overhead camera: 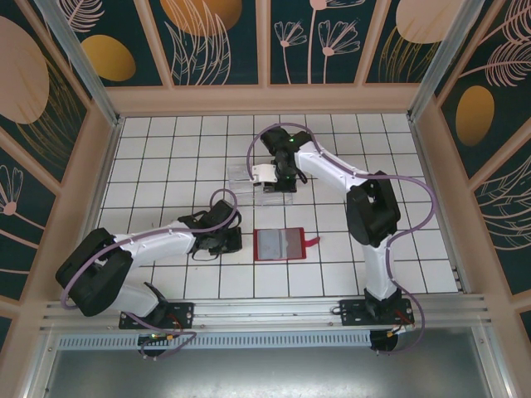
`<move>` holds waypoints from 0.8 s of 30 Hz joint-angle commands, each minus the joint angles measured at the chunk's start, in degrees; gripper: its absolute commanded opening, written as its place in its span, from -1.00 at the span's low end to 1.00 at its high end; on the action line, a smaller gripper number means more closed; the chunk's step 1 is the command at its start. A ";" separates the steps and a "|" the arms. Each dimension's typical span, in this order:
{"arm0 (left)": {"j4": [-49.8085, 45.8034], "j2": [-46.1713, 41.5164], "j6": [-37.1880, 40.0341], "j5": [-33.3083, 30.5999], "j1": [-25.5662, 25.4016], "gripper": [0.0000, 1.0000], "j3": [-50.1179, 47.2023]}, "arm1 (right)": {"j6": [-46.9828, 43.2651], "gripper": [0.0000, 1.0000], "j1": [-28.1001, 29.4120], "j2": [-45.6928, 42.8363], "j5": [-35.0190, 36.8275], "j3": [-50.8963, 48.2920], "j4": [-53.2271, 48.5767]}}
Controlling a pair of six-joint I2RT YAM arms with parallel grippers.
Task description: Take the credit cards out of the card holder
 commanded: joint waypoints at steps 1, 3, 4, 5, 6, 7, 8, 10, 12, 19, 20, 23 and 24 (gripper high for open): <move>0.59 0.81 0.57 0.62 0.55 -0.86 0.03 | -0.51 -1.00 -0.35 0.65 -0.92 -0.36 -1.78; 0.50 1.07 0.78 0.71 0.66 -0.86 0.25 | -0.42 -1.00 -0.32 1.04 -1.23 -0.26 -1.42; 0.42 1.19 0.83 0.69 0.63 -0.86 0.40 | -0.37 -1.00 -0.24 1.14 -1.12 -0.10 -1.22; 0.33 1.19 0.79 0.73 0.68 -0.86 0.56 | -0.14 -0.99 -0.15 1.15 -0.74 0.05 -0.87; 0.24 1.16 0.81 0.73 0.63 -0.86 0.62 | -0.08 -0.91 -0.11 1.04 -0.59 0.28 -0.70; 0.16 1.22 0.81 0.68 0.74 -0.86 0.74 | -0.07 -0.81 -0.10 0.90 -0.58 0.60 -0.46; 0.15 1.16 0.83 0.61 0.68 -0.86 0.71 | -0.06 -0.70 0.03 0.67 -0.43 0.90 -0.04; 0.00 1.33 0.91 0.71 0.77 -0.85 0.94 | 0.27 -0.53 0.36 -0.09 0.05 1.18 1.07; -0.11 1.53 0.92 0.73 0.79 -0.86 1.24 | 0.52 -0.41 0.72 -1.12 0.58 1.05 2.34; -0.72 1.43 0.75 0.72 0.80 -0.85 1.95 | 2.58 -0.37 1.87 -4.44 6.26 -1.22 8.62; -0.81 1.34 0.71 0.73 0.79 -0.85 1.91 | 2.82 -0.37 1.86 -4.97 7.66 -2.07 10.16; -1.23 1.17 0.55 0.90 0.81 -0.85 2.03 | 3.10 -0.39 1.86 -6.47 10.93 -4.71 14.13; -1.38 1.06 0.46 0.78 0.85 -0.85 2.02 | 3.08 -0.39 1.86 -6.92 10.04 -4.81 13.45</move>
